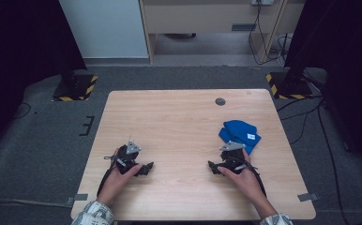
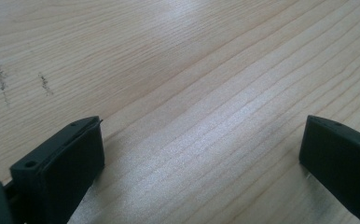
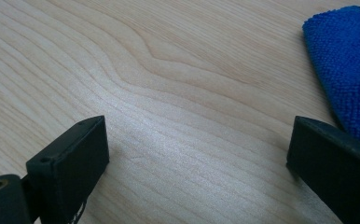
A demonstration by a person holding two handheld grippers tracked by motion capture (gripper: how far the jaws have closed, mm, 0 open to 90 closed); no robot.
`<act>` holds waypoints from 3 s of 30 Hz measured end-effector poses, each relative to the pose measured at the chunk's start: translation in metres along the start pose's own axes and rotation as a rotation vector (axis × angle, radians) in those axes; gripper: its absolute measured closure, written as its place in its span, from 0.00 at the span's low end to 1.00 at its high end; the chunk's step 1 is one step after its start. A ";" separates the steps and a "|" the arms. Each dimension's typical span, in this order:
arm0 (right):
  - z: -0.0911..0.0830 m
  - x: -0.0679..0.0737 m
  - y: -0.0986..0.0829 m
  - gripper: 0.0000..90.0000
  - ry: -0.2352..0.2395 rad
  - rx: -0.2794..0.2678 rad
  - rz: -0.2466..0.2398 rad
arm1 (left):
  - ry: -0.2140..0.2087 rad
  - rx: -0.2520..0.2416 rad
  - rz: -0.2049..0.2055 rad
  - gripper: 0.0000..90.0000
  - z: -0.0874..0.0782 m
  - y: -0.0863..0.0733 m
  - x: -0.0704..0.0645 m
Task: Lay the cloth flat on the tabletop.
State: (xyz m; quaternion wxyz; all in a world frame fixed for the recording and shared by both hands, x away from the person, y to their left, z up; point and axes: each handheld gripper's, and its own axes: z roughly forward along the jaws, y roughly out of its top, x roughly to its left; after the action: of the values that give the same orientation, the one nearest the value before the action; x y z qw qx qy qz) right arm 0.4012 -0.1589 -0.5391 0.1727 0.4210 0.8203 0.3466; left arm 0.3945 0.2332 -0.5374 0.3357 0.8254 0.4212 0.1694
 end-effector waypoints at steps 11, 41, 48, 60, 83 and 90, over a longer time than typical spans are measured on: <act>0.000 0.000 0.000 0.06 -0.001 0.001 0.000 | -0.002 0.001 0.002 0.00 0.000 0.000 0.000; -0.034 0.015 0.021 0.08 0.059 -0.070 -0.111 | -0.007 0.001 0.007 0.00 0.000 0.000 0.001; -0.047 0.002 0.039 0.09 0.028 -0.062 -0.118 | -0.007 0.001 0.008 0.00 0.000 0.000 0.001; -0.065 -0.044 0.068 0.24 -0.069 -0.092 -0.015 | -0.007 0.001 0.008 0.00 0.000 0.000 0.001; -0.047 -0.101 0.037 0.73 -0.173 -0.123 0.040 | 0.001 0.000 0.000 0.00 0.002 0.002 0.000; -0.035 -0.100 0.033 0.62 -0.141 -0.102 0.060 | 0.001 0.000 0.000 0.00 0.002 0.002 0.000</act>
State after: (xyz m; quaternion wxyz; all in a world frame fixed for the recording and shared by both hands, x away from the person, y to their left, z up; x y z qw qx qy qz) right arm 0.4582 -0.2416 -0.4919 0.2408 0.4596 0.7742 0.3625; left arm 0.3962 0.2316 -0.5374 0.3353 0.8254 0.4213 0.1699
